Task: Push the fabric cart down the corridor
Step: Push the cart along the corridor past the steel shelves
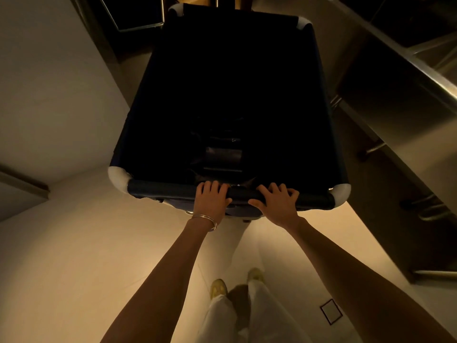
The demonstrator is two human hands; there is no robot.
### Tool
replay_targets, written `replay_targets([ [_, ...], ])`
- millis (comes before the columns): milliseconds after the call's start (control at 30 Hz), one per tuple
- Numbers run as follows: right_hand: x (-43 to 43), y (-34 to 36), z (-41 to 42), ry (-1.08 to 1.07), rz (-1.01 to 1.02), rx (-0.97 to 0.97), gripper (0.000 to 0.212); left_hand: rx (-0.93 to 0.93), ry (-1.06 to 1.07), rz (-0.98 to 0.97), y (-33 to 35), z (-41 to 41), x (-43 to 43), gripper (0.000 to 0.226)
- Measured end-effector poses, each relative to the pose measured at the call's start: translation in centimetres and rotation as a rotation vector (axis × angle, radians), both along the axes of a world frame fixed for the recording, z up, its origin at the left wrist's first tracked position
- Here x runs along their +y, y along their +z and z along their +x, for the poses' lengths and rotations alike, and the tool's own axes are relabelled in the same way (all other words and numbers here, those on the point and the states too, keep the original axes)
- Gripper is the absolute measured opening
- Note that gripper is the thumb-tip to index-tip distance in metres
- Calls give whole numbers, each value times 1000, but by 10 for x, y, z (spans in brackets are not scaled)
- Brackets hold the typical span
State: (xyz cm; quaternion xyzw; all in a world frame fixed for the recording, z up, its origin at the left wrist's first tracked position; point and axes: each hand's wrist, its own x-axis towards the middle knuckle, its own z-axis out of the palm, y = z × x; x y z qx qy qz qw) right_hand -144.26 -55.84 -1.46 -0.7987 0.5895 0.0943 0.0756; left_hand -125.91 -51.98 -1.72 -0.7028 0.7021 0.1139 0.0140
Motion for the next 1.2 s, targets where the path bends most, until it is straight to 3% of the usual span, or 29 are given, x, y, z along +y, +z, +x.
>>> replay_targets([
  [67, -19, 1, 1, 15, -15, -24, 97, 7, 12, -11, 0, 0, -17, 41],
  [233, -75, 2, 2, 54, 8, 0, 75, 19, 61, -18, 1, -1, -65, 40],
  [667, -235, 2, 2, 227, 4, -43, 89, 28, 231, -46, 3, -10, -189, 41],
  [867, -301, 2, 7, 340, 35, -9, 80, 43, 302, -56, 3, -10, -234, 42],
  [967, -332, 0, 11, 380, 57, 19, 64, 50, 297, -56, 4, -4, -254, 42],
  [1133, -378, 3, 27, 424, 58, 40, 74, 67, 323, -36, 2, 15, -291, 43],
  [1200, -397, 4, 35, 445, 52, 40, 64, 69, 351, -25, 1, 20, -307, 43],
])
